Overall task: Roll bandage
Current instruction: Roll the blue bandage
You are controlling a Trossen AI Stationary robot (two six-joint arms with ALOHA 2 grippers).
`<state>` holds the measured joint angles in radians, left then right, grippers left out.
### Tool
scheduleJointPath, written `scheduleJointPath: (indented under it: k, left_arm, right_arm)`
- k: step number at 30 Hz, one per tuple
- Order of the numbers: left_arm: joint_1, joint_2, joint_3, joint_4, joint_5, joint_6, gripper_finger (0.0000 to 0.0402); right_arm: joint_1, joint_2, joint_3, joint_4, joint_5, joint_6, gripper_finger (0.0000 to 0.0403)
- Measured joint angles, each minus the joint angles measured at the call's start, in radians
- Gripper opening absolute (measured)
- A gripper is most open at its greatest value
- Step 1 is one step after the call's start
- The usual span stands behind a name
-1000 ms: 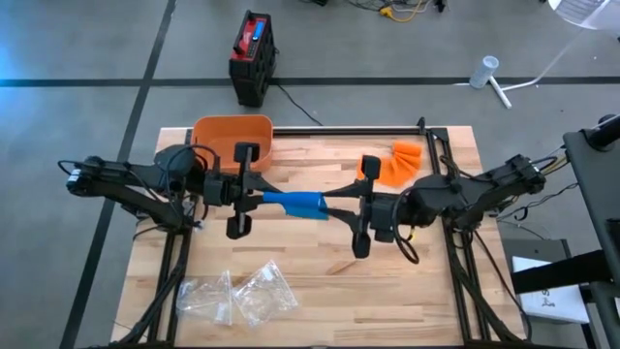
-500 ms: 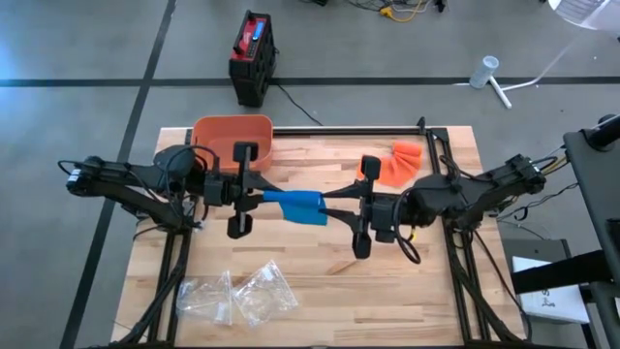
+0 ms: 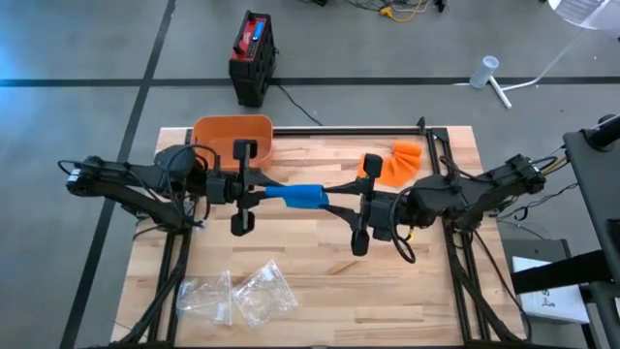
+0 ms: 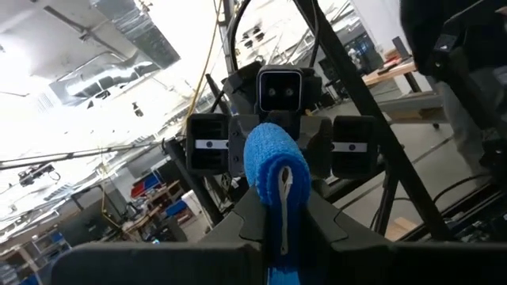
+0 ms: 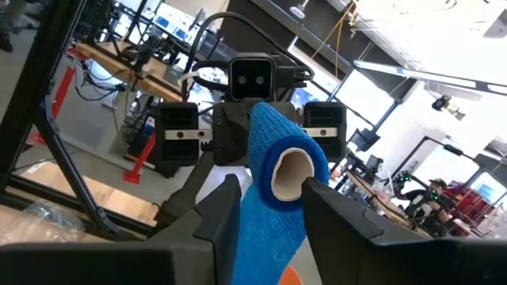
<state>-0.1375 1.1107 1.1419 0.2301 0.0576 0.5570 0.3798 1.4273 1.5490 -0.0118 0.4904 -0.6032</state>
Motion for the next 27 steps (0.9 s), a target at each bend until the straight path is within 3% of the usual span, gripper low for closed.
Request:
scheduleJointPath:
  k: [10,19,27]
  left_arm:
    - [0.000,0.000,0.000,-0.010,-0.067,0.007,0.0022]
    - [0.000,0.022,0.000,-0.011,-0.021,0.010,0.0024]
    - [0.000,0.056,0.000,0.014,-0.006,0.029,0.0025]
  right_arm:
    - [0.007,0.000,0.000,-0.012,0.006,0.000,0.0120]
    - [0.006,0.000,0.000,-0.020,0.006,0.000,0.0107]
    - [0.006,0.003,0.000,-0.056,-0.023,0.067,0.0122]
